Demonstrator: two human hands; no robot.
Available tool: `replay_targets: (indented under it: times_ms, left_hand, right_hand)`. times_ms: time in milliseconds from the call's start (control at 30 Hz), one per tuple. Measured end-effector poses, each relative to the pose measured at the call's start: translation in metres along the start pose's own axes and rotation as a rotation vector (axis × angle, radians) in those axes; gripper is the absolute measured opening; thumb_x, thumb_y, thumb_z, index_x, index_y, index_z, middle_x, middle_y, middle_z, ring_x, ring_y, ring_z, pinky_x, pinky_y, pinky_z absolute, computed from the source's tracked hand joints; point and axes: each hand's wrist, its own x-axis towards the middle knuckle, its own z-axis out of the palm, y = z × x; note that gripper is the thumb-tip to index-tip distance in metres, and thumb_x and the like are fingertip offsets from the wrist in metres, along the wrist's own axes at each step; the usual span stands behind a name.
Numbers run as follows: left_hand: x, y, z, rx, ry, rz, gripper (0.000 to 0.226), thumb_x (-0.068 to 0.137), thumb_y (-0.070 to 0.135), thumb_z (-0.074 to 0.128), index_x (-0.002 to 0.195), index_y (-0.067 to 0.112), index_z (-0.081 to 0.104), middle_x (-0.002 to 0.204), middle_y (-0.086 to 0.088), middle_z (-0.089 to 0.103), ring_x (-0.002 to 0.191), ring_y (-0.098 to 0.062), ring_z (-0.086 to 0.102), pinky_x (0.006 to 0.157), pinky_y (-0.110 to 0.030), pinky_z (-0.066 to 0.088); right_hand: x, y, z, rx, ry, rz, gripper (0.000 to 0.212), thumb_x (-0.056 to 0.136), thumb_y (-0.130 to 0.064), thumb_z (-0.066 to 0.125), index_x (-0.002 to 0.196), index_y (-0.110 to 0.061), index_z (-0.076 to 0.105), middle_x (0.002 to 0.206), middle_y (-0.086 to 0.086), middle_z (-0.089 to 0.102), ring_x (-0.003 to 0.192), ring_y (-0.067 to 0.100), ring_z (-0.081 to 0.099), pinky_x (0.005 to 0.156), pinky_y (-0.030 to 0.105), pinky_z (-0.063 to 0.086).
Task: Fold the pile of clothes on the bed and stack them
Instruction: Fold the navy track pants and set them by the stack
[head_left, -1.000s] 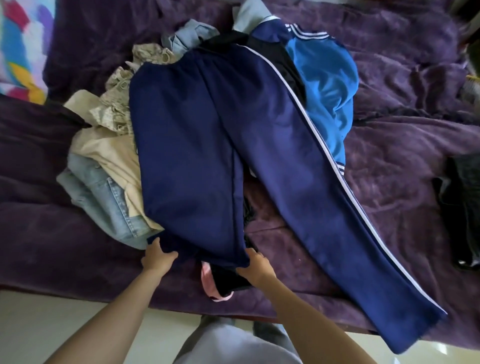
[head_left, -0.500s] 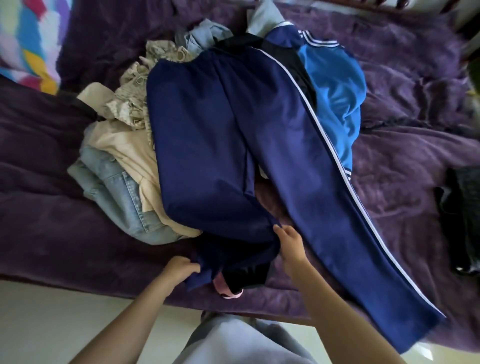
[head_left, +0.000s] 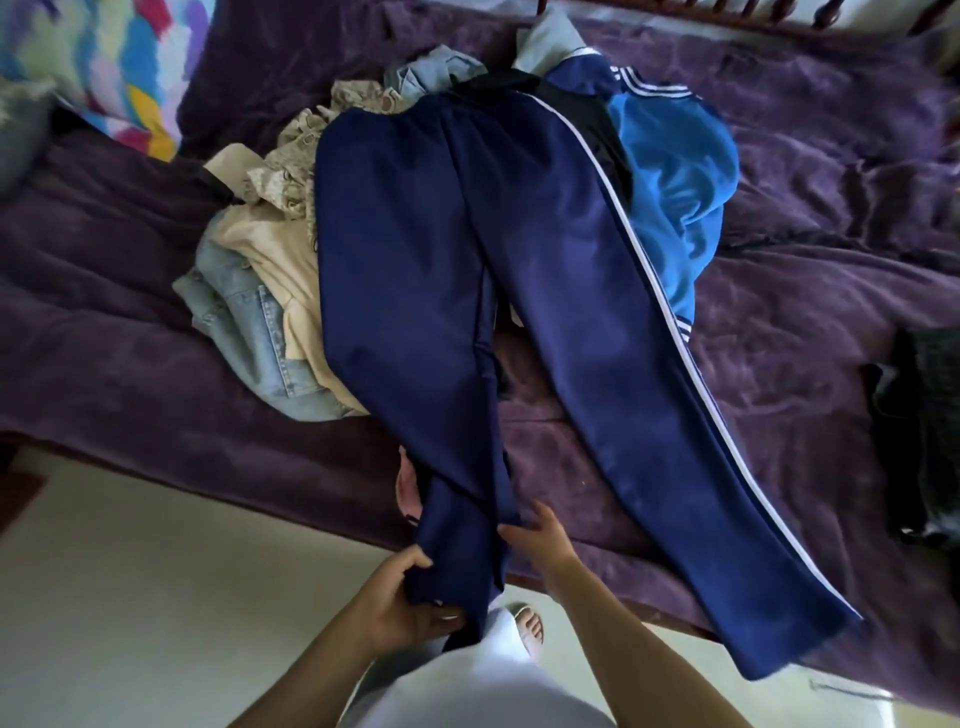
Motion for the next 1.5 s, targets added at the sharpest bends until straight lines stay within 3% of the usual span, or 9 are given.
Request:
replay_targets:
  times_ms: [167, 300, 367, 600, 833, 1000, 1167, 1367, 1500]
  left_hand:
    - [-0.009, -0.052, 0.004, -0.339, -0.064, 0.082, 0.032, 0.07, 0.015, 0.046, 0.08, -0.011, 0.063, 0.068, -0.023, 0.065, 0.053, -0.037, 0.065, 0.046, -0.047, 0.054]
    - [-0.026, -0.089, 0.01, -0.375, -0.157, 0.168, 0.033, 0.068, 0.014, 0.045, 0.065, -0.008, 0.069, 0.065, -0.023, 0.065, 0.049, -0.037, 0.063, 0.04, -0.045, 0.05]
    - [-0.03, -0.102, 0.01, -0.351, -0.15, 0.157, 0.044, 0.076, 0.014, 0.036, 0.057, -0.009, 0.068, 0.062, -0.023, 0.065, 0.052, -0.04, 0.063, 0.04, -0.047, 0.05]
    - [-0.006, -0.119, -0.016, 0.188, 0.022, 0.083, 0.039, 0.073, -0.007, 0.04, 0.108, -0.002, 0.057, 0.086, -0.02, 0.068, 0.069, -0.036, 0.064, 0.049, -0.034, 0.054]
    - [-0.004, -0.12, 0.011, 0.971, -0.097, 0.099, 0.05, 0.058, 0.019, 0.068, 0.107, 0.013, 0.058, 0.085, 0.0, 0.066, 0.068, -0.009, 0.062, 0.061, -0.02, 0.049]
    - [0.003, -0.126, 0.022, 0.88, -0.12, 0.126, 0.056, 0.044, 0.024, 0.077, 0.098, 0.019, 0.062, 0.088, 0.003, 0.07, 0.08, -0.012, 0.062, 0.072, -0.026, 0.047]
    - [0.001, -0.12, 0.012, 0.845, -0.162, 0.176, 0.077, 0.048, 0.028, 0.08, 0.12, 0.012, 0.057, 0.116, -0.006, 0.066, 0.106, -0.024, 0.06, 0.094, -0.039, 0.048]
    - [-0.017, -0.105, 0.046, 0.901, -0.234, 0.325, 0.064, 0.048, 0.033, 0.075, 0.109, 0.02, 0.059, 0.105, 0.001, 0.067, 0.099, -0.019, 0.059, 0.086, -0.037, 0.044]
    - [-0.034, -0.089, 0.115, 0.988, -0.314, 0.428, 0.026, 0.062, 0.02, 0.074, 0.085, 0.019, 0.062, 0.067, 0.014, 0.068, 0.068, -0.001, 0.061, 0.068, -0.021, 0.048]
  right_hand:
    - [-0.011, 0.043, -0.015, -0.122, -0.082, -0.045, 0.061, 0.075, -0.006, 0.075, 0.128, -0.002, 0.046, 0.116, 0.016, 0.06, 0.106, 0.026, 0.058, 0.095, 0.038, 0.048]
    - [-0.032, 0.039, -0.015, -0.098, -0.186, -0.03, 0.005, 0.086, -0.007, 0.064, 0.088, -0.01, 0.06, 0.079, 0.002, 0.062, 0.069, 0.01, 0.057, 0.06, 0.017, 0.049]
    - [-0.037, 0.04, -0.021, -0.035, -0.145, 0.038, 0.018, 0.092, -0.009, 0.055, 0.074, -0.013, 0.055, 0.068, 0.002, 0.052, 0.06, 0.01, 0.049, 0.053, 0.02, 0.045]
    - [-0.046, 0.03, -0.076, 0.205, -0.032, 0.134, 0.015, 0.095, -0.016, 0.05, 0.08, -0.014, 0.054, 0.078, 0.009, 0.055, 0.065, 0.018, 0.048, 0.056, 0.027, 0.041]
    - [-0.046, 0.045, -0.092, -0.083, 0.01, 0.063, 0.016, 0.094, -0.032, 0.054, 0.093, -0.017, 0.062, 0.088, 0.004, 0.061, 0.085, 0.021, 0.055, 0.07, 0.029, 0.046]
    - [-0.057, 0.064, -0.11, -0.28, -0.286, 0.188, 0.009, 0.084, -0.02, 0.068, 0.089, -0.013, 0.067, 0.086, 0.006, 0.063, 0.076, 0.018, 0.055, 0.065, 0.027, 0.041]
    - [-0.061, 0.063, -0.121, -0.085, -0.189, 0.164, 0.01, 0.086, -0.013, 0.06, 0.091, -0.009, 0.068, 0.091, 0.008, 0.065, 0.085, 0.021, 0.056, 0.076, 0.033, 0.044]
    - [-0.069, 0.039, -0.13, -0.125, -0.115, 0.047, 0.02, 0.095, -0.011, 0.047, 0.106, -0.012, 0.064, 0.105, 0.014, 0.067, 0.092, 0.026, 0.059, 0.088, 0.035, 0.047]
    - [-0.083, 0.026, -0.151, -0.071, -0.082, 0.084, 0.015, 0.095, -0.011, 0.048, 0.09, -0.012, 0.063, 0.069, 0.008, 0.063, 0.055, 0.019, 0.053, 0.047, 0.025, 0.037]
